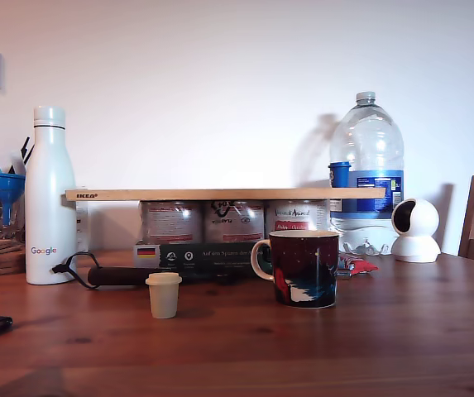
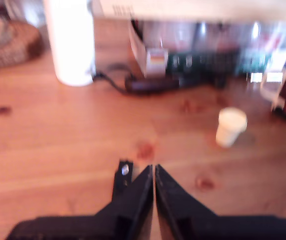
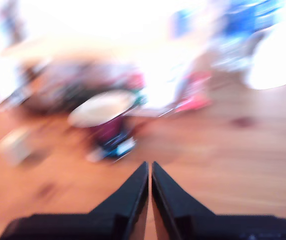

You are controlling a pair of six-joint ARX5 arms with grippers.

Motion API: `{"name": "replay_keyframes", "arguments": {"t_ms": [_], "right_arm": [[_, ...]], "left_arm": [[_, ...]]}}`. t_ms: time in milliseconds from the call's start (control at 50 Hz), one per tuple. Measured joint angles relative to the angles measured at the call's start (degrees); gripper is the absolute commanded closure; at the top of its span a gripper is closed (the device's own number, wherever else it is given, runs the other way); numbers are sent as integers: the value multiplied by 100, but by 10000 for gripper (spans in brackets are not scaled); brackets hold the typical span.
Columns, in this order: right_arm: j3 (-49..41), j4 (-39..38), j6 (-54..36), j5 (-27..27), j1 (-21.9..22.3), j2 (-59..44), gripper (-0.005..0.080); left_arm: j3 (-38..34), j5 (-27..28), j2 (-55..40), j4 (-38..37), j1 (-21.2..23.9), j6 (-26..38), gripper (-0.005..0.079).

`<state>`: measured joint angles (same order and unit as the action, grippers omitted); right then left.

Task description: Slide the USB stick to the left

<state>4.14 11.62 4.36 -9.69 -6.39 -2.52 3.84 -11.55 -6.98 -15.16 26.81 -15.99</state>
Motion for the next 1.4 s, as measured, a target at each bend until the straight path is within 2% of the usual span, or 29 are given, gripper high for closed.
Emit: {"name": "replay_keyframes", "arguments": {"t_ms": [120,260,460,700,800,1020,1400], "right_arm": [[4,55,92,-341,476,203,763],[4,90,155,-496,713,205,763],[4,328,166,-496,721,205,763],[4,892,164,-496,721,205,763],[4,920,164,-496,721,205,763],[4,922,164,-496,721,205,763],[4,922,164,-496,721,205,763]], "left_arm": [[0,-9,380,-376,-101,-50,766],[17,-9,715,-544,-232,-81,766],[17,24,717,-597,-354,-77,766],[17,236,717,-328,-363,597,767],[17,205,717,-345,-428,424,767],[11,251,717,-334,-872,391,767],[11,841,717,-304,-1716,435,767]]}}
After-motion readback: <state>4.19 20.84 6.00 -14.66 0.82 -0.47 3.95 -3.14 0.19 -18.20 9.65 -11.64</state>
